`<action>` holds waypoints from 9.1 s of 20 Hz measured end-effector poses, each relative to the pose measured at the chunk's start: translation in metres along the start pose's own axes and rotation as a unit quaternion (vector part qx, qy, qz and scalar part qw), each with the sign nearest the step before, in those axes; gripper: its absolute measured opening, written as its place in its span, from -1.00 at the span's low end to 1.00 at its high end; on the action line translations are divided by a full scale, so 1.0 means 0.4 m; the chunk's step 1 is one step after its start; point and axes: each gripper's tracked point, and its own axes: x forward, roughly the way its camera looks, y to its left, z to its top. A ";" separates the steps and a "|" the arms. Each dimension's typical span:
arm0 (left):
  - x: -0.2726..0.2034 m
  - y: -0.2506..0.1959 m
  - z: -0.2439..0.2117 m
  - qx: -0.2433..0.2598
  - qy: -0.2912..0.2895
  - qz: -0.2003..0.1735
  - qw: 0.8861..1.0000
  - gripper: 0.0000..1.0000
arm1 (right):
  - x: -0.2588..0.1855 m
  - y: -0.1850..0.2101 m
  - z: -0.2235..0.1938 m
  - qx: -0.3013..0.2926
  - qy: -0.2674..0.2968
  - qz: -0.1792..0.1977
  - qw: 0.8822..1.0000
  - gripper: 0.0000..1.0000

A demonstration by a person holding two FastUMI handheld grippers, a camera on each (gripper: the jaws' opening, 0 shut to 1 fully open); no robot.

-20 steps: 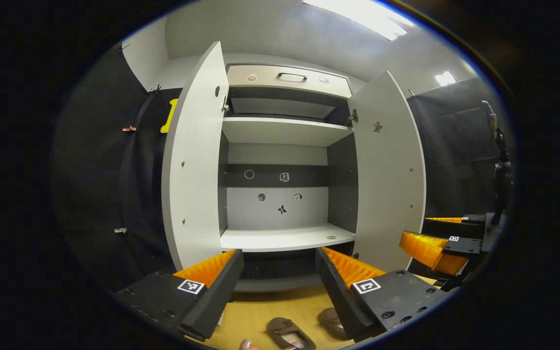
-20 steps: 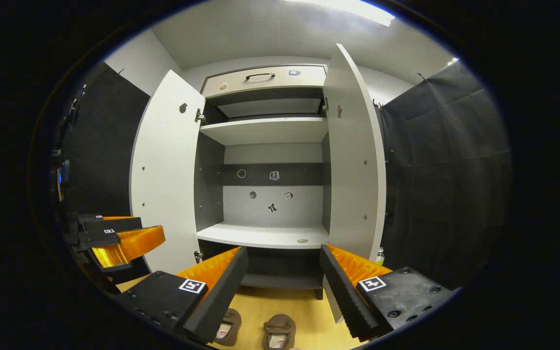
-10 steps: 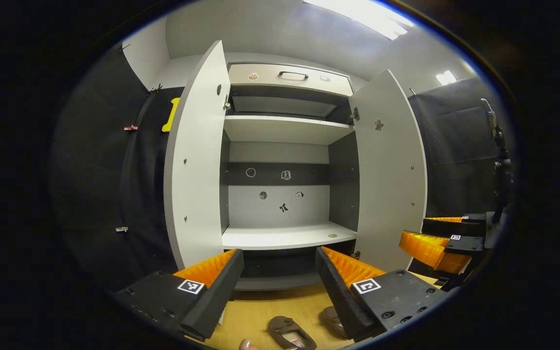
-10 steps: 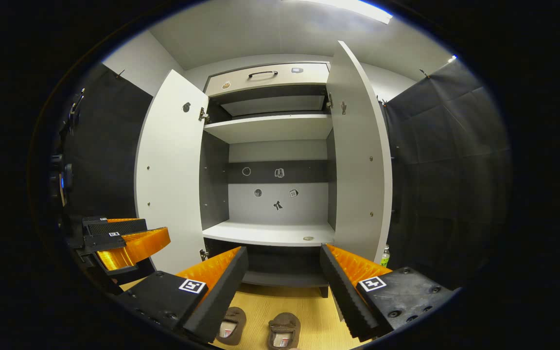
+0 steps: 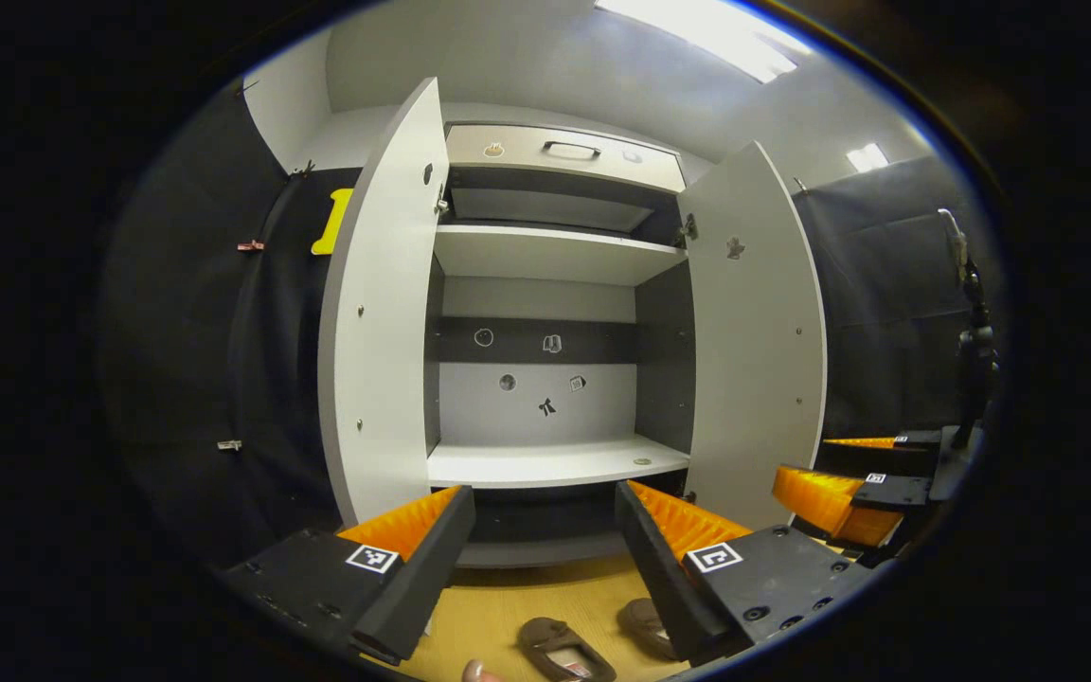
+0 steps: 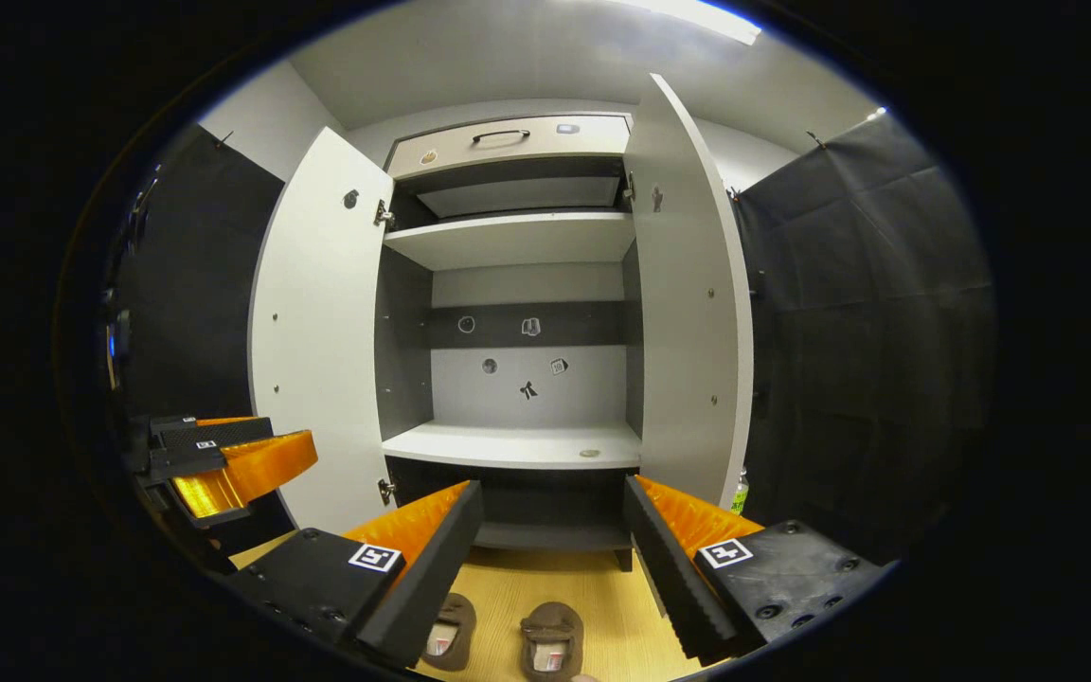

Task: Grab one shoe with the right hand and put it into the shoe cabinet, grab the other shoe with the left hand and put it into the shoe cabinet; then close the right door with the right hand and the left door with the left hand.

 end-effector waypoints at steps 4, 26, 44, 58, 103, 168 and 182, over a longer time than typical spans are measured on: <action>0.011 0.009 -0.024 -0.004 0.002 -0.013 1.000 0.89 | -0.010 0.035 -0.105 -0.012 0.042 0.003 0.999 0.96; 0.120 0.062 -0.163 0.012 -0.002 0.037 0.999 0.89 | 0.037 0.054 -0.917 0.015 0.334 0.022 0.942 0.19; 0.168 0.129 -0.257 0.006 0.041 0.059 0.997 0.89 | 0.241 0.032 -1.049 -0.029 0.324 0.003 0.946 -0.87; 0.045 0.042 -0.105 0.010 0.006 -0.002 1.000 0.89 | 0.340 0.117 -0.425 -0.043 0.141 0.063 0.987 -0.87; 0.030 0.130 -0.201 -0.055 0.084 0.065 0.993 0.90 | 0.827 0.115 0.084 -0.069 0.063 0.090 0.992 0.96; 0.746 0.082 0.007 0.051 0.038 0.049 0.997 -0.89 | 0.297 -0.039 -0.229 0.011 0.138 0.164 0.977 0.96; 1.189 0.255 -0.171 0.069 0.141 0.094 0.983 -0.83 | 0.300 0.030 -0.172 0.028 0.141 0.263 0.954 0.97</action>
